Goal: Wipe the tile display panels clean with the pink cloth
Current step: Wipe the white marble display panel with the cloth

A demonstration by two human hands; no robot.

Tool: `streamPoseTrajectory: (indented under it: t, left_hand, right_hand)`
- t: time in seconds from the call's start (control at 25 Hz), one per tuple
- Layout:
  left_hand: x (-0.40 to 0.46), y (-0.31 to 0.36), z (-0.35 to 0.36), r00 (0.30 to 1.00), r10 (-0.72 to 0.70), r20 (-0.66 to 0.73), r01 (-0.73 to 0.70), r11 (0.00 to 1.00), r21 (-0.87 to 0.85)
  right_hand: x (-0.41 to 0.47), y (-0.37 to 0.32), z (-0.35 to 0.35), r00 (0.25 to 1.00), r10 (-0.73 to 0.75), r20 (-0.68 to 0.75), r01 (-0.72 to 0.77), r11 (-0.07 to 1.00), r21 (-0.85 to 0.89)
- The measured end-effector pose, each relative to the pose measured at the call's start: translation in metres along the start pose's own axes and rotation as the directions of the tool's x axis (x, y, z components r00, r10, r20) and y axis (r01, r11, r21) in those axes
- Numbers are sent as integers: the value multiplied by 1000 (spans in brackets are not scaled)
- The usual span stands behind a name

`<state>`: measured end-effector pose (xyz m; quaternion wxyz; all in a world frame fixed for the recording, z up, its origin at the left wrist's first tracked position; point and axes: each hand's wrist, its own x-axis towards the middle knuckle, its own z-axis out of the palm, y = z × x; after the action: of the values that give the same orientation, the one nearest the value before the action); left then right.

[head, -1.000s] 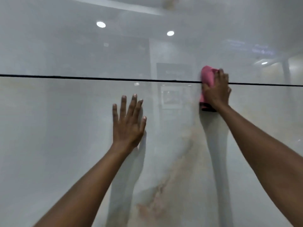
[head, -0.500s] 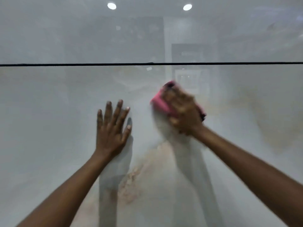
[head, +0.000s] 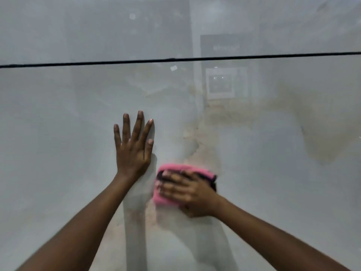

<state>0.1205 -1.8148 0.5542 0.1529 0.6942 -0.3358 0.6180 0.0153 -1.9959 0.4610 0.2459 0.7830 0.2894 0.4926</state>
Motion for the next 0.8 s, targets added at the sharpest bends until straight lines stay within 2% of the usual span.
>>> streamPoseTrajectory:
  t: [0.04, 0.08, 0.12, 0.16, 0.2, 0.24, 0.32, 0.36, 0.4, 0.44, 0.48, 0.52, 0.56, 0.6, 0.64, 0.68, 0.72, 0.76, 0.8]
  left_hand:
    - [-7, 0, -2, 1000, 3, -2, -3, 999, -51]
    - [-22, 2, -2, 1000, -4, -1, 4, 997, -82]
    - [-44, 5, 1, 1000, -20, 4, 20, 996, -83]
    - [-69, 9, 3, 999, -33, 15, 33, 998, -59]
    - [-93, 11, 7, 999, -29, 32, 30, 999, -21]
    - [-112, 10, 12, 999, -9, 49, 8, 1000, 23]
    - [-127, 4, 23, 998, 31, 52, -35, 997, 71]
    - [-126, 2, 25, 999, 33, 40, -36, 997, 75]
    - [-123, 2, 25, 999, 25, 32, -27, 997, 70]
    - [-123, 2, 25, 1000, 15, 25, -17, 998, 63]
    - [-126, 4, 24, 1000, 6, 19, -7, 999, 52]
    - [-128, 5, 24, 1000, 3, 22, -4, 999, 46]
    - [-127, 4, 22, 999, 5, 36, -7, 999, 43]
    - [-124, 3, 20, 999, 12, 47, -14, 999, 38]
    - [-120, 2, 18, 998, 20, 55, -22, 999, 32]
    - [-119, 2, 16, 998, 23, 59, -24, 1000, 19]
    - [-123, 3, 13, 999, 13, 53, -12, 1000, -8]
    - [-135, 7, 13, 999, -5, 39, 7, 999, -37]
    - [-155, 15, 15, 999, -26, 33, 28, 998, -57]
  right_hand:
    - [-6, -13, 5, 989, -123, 79, 123, 992, 3]
    - [-9, -4, 1, 985, -145, 96, 142, 989, 30]
    - [-8, 20, -8, 997, -67, 37, 66, 997, 37]
    - [-8, 48, -21, 995, 90, -45, -89, 996, 32]
    - [-9, 80, -35, 950, 270, -159, -269, 963, 28]
    - [-15, 116, -52, 859, 444, -256, -452, 892, 29]
    - [-24, 162, -81, 589, 717, -373, -737, 666, 117]
    - [-24, 166, -84, 470, 781, -410, -804, 571, 166]
    - [-21, 155, -76, 419, 802, -427, -831, 528, 176]
    - [-19, 132, -61, 440, 782, -440, -822, 548, 152]
    - [-22, 100, -42, 520, 736, -433, -774, 621, 127]
    - [-30, 58, -19, 650, 650, -394, -676, 731, 92]
    - [-41, 10, 5, 802, 522, -291, -530, 846, 59]
    - [-53, -38, 23, 922, 357, -152, -358, 933, 20]
    - [-64, -76, 34, 983, 182, -16, -182, 983, -8]
    - [-74, -98, 41, 995, 46, 84, -45, 999, -12]
    - [-82, -101, 44, 990, -25, 137, 25, 1000, 1]
    - [-86, -86, 40, 991, -25, 130, 25, 1000, -4]
    - [-85, -61, 29, 996, 59, 70, -58, 998, -22]
